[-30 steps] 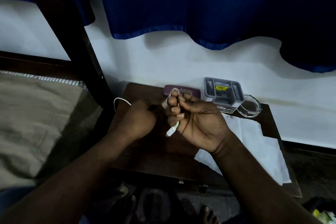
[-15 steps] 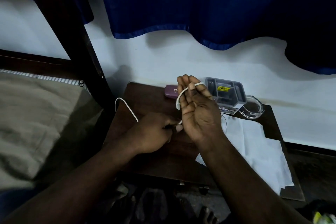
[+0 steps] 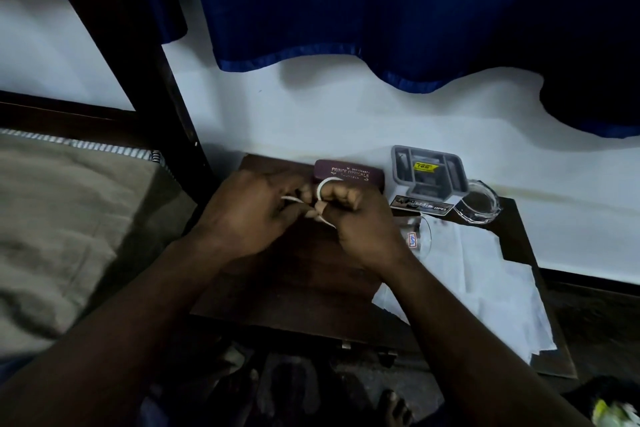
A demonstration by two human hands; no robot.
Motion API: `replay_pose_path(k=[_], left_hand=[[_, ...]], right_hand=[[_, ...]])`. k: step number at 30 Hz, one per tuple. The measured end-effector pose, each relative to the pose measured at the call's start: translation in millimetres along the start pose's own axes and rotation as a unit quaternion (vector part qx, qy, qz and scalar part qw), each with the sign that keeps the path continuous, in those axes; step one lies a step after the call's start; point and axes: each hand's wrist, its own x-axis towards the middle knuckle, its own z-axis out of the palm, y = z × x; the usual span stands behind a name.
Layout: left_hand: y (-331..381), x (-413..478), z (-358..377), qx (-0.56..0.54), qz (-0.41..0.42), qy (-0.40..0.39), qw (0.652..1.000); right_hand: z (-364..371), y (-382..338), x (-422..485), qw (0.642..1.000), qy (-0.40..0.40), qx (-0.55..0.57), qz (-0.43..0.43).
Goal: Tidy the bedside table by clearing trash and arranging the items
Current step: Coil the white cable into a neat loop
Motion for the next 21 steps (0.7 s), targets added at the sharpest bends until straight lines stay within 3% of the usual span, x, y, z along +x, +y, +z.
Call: replay_pose_path(k=[5, 11, 13, 16, 18, 21], left_hand=[[-2.6, 1.5, -1.8, -0.06, -0.018, 0.051, 0.997], [-4.7, 6.0, -0.9, -0.207, -0.071, 0.041, 0.975], [-2.5, 7.7, -0.2, -0.309, -0.106, 0.021, 0.945], [1.9, 8.3, 4.0, -0.452, -0.148, -0.018, 0.88], [4.9, 6.9, 7.8, -0.488, -0.162, -0.032, 0.857], [8.9, 4.5, 15.2, -0.518, -0.181, -0.039, 0.835]], right_hand=[[1.7, -7.5, -4.7, 0.977, -0.073, 0.182, 0.084], [-3.5, -8.5, -8.7, 0.965, -0.142, 0.204, 0.089], [-10.2, -11.4, -8.7, 0.927, -0.181, 0.299, 0.134], [-21.9, -19.1, -8.6, 0.826, -0.278, 0.455, 0.185], [-22.9, -22.8, -9.7, 0.762, -0.321, 0.53, 0.187], [-18.0, -26.7, -10.9, 0.703, -0.332, 0.605, 0.173]])
